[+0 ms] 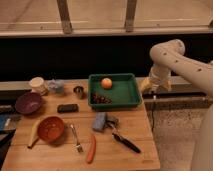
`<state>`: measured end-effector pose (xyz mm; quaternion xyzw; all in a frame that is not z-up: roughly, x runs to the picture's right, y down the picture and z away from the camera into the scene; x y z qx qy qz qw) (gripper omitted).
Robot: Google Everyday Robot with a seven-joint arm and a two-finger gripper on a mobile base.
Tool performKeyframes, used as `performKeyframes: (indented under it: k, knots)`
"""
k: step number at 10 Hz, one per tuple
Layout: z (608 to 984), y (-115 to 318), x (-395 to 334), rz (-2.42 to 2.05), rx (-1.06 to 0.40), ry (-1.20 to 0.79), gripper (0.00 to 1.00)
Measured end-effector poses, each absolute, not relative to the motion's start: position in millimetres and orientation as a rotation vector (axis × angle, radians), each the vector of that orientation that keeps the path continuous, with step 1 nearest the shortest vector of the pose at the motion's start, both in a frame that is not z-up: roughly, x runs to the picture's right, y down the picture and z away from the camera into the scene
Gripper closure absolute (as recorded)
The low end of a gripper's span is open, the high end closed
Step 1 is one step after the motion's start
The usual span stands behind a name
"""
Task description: Place sponge in tray
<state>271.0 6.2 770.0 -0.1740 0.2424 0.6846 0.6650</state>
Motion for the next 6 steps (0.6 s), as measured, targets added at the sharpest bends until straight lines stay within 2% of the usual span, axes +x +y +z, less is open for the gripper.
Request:
performKeyframes:
  k: [6]
  knots:
    - [769.9, 7.8, 268.1, 1.535, -0.411, 0.549, 0.2]
